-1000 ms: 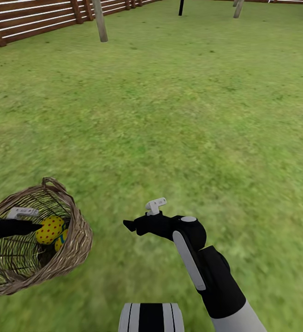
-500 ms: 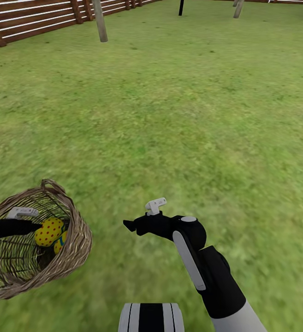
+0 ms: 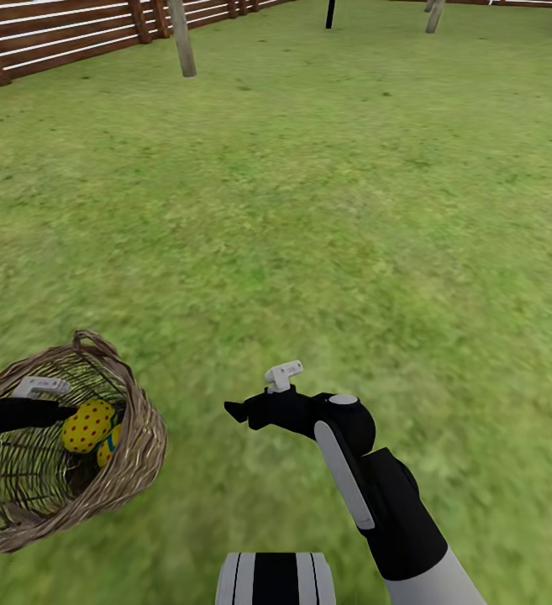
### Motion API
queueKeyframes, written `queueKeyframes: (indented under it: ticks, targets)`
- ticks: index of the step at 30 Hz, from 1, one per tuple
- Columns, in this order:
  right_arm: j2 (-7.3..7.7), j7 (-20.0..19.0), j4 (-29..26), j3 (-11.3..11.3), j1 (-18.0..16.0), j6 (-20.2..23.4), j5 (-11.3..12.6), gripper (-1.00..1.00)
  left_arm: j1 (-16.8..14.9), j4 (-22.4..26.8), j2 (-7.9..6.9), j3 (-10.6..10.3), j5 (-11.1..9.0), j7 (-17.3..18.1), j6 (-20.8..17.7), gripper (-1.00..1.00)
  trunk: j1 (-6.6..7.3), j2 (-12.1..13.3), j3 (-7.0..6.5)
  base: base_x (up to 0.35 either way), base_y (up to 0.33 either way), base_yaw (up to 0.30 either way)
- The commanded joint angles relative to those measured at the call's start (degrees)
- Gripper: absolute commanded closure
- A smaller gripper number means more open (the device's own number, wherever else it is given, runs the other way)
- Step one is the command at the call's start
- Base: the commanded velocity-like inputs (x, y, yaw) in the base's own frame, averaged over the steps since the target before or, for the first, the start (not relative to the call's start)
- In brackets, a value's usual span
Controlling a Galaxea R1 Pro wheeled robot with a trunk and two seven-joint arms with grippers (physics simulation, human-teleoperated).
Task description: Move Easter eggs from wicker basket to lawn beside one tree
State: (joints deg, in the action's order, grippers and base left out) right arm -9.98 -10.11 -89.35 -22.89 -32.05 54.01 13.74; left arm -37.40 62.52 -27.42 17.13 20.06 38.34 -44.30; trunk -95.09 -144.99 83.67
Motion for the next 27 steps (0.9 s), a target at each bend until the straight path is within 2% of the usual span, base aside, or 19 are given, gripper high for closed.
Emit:
queueKeyframes:
  ticks: [1,20,24,27]
  targets:
    - [-0.02,-0.4,0.0,0.0,0.0,0.2,-0.3,-1.0,0.0,0.1,0.01,0.1,0.6,0.6,-0.1,-1.0,0.01,0.0,0.04,0.004,0.0,0.0]
    - [-0.02,-0.4,0.0,0.0,0.0,0.2,-0.3,-1.0,0.0,0.1,0.08,0.1,0.6,0.6,-0.2,-1.0,0.01,0.0,0.04,0.017,0.0,0.0]
    - [-0.02,-0.4,0.0,0.0,0.0,0.2,-0.2,-1.0,0.0,0.1,0.08,0.1,0.6,0.6,-0.2,-1.0,-0.09,-0.1,0.92,0.0,0.0,0.0]
    - [-0.02,-0.4,0.0,0.0,0.0,0.2,-0.2,-1.0,0.0,0.1,0.08,0.1,0.5,0.6,-0.2,-1.0,-0.09,-0.1,0.92,0.0,0.0,0.0]
